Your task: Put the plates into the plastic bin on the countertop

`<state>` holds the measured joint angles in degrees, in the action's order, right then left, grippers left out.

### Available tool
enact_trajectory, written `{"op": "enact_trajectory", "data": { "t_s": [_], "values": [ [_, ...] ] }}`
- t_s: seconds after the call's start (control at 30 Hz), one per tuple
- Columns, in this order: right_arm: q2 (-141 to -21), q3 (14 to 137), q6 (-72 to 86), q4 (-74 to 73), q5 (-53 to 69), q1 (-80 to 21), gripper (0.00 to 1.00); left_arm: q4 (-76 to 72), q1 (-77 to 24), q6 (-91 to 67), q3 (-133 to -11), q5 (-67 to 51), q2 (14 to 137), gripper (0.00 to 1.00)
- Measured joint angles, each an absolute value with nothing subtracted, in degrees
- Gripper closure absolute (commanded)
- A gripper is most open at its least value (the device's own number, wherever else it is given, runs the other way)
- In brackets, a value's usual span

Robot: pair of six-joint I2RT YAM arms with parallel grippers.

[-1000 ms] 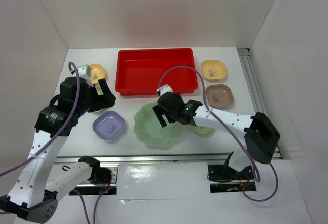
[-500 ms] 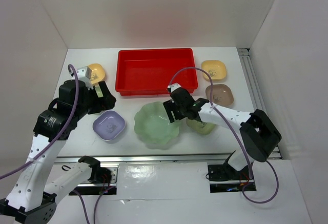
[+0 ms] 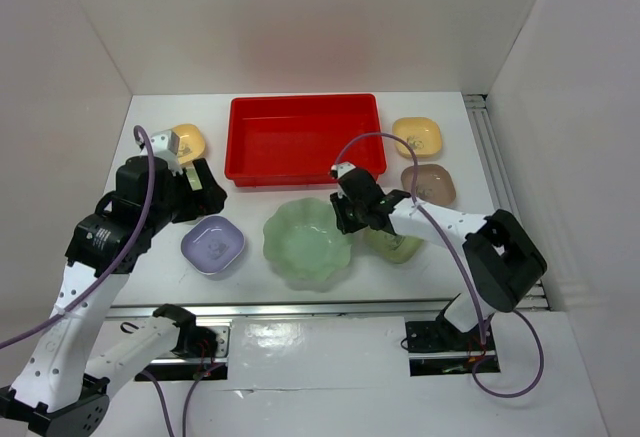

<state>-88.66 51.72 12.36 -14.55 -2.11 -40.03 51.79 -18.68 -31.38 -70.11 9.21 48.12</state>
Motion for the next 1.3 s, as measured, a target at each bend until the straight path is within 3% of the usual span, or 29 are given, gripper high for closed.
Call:
{"op": "enact_trajectory", "data": {
  "t_s": [0.03, 0.13, 0.67, 0.9, 1.07, 1.3],
  "values": [
    [-88.7, 51.6, 12.6, -14.5, -2.1, -39.8, 0.85, 51.8, -18.7, -31.4, -70.1, 9.3, 48.1, 0.00],
    [-88.2, 51.7, 14.5, -13.0, -0.4, -39.6, 1.00, 51.8, -18.9, -31.4, -70.1, 9.9, 48.1, 0.00],
    [-76.6, 57.0, 16.6, -25.0, 0.5, -39.2, 1.00, 51.9, -21.4, -31.6, -70.1, 14.7, 48.2, 0.00],
    [-75.7, 59.8, 15.6, -25.4, 13.1, -26.9, 1.00, 51.9, -21.4, -31.6, -70.1, 15.2, 48.3, 0.00],
    [-80.8, 64.3, 19.7, -19.8, 24.7, -17.7, 1.00, 52.0, -21.4, -31.6, -70.1, 15.3, 48.2, 0.00],
    [-92.6, 66.9, 34.3, 0.1, 37.6, -10.8, 1.00, 52.1, -21.4, -31.6, -70.1, 15.7, 47.7, 0.00]
  ]
}}
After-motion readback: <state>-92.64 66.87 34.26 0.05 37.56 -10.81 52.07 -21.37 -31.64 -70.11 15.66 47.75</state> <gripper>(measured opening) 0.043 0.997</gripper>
